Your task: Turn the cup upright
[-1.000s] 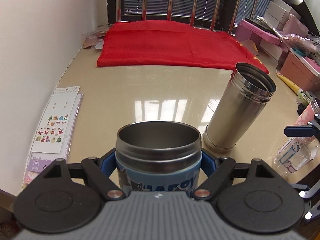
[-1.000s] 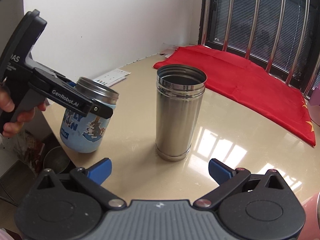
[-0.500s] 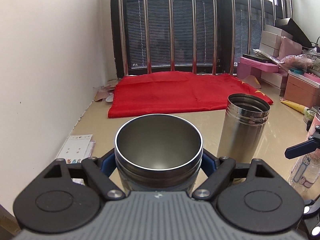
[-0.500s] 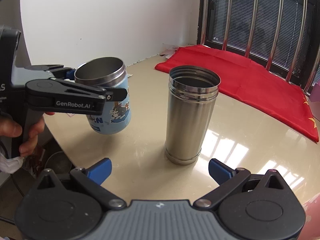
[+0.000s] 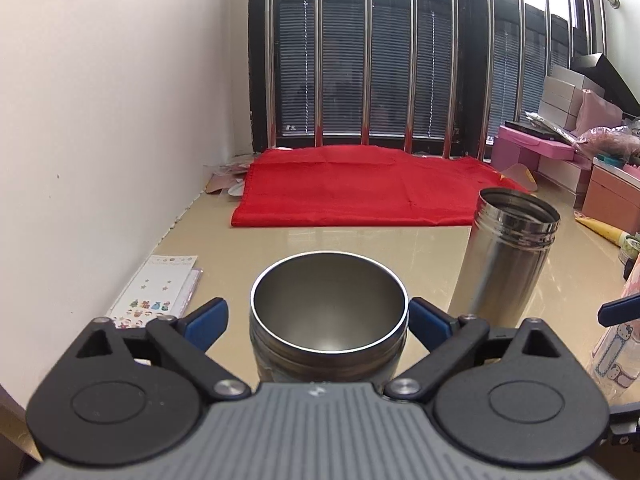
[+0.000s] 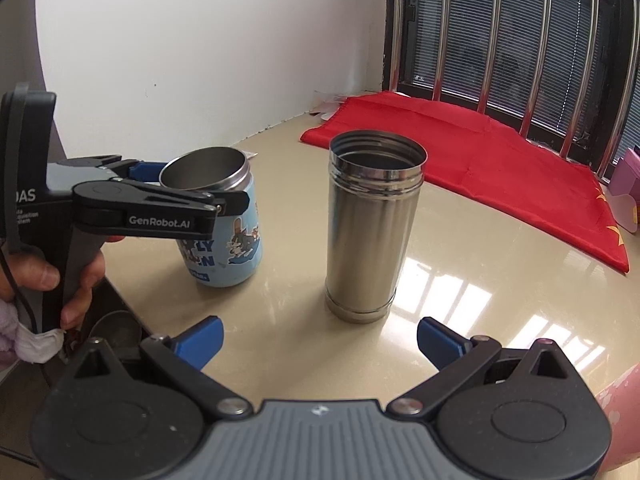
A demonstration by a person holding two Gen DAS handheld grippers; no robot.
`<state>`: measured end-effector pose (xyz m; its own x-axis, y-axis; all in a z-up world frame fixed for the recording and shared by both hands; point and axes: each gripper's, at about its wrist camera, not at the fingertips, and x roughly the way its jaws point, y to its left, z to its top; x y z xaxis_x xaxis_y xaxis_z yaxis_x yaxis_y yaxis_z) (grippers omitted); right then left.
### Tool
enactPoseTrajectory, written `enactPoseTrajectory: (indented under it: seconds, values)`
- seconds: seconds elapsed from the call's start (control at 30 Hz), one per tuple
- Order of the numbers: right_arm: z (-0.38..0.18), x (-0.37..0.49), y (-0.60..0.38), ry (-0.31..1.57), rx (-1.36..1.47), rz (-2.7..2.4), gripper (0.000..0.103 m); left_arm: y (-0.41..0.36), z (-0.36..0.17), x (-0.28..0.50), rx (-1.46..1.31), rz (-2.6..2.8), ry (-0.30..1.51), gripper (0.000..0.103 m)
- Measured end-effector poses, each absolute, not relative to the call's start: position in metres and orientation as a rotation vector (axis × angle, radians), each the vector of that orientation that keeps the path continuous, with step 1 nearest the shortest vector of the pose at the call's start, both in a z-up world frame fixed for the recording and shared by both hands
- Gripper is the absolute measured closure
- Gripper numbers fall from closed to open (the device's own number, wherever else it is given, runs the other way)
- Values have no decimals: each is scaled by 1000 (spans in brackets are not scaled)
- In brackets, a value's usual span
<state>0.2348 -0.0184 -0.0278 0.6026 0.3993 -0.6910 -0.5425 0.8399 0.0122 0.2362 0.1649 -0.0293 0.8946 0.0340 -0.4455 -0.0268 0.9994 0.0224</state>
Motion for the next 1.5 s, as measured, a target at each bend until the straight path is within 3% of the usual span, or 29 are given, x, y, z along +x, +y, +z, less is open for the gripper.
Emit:
enactPoseTrajectory:
  seconds: [0.33, 0.73, 1.5]
  values:
    - [1, 165, -38, 600, -115, 532, 0, 152, 25, 131, -12, 103, 381, 0]
    - [-2, 21, -101, 377, 1, 269, 0, 101, 17, -3, -77, 140, 303, 0]
    - [-18, -6, -134, 348, 32, 204, 0, 79, 1, -13, -81, 86, 330, 0]
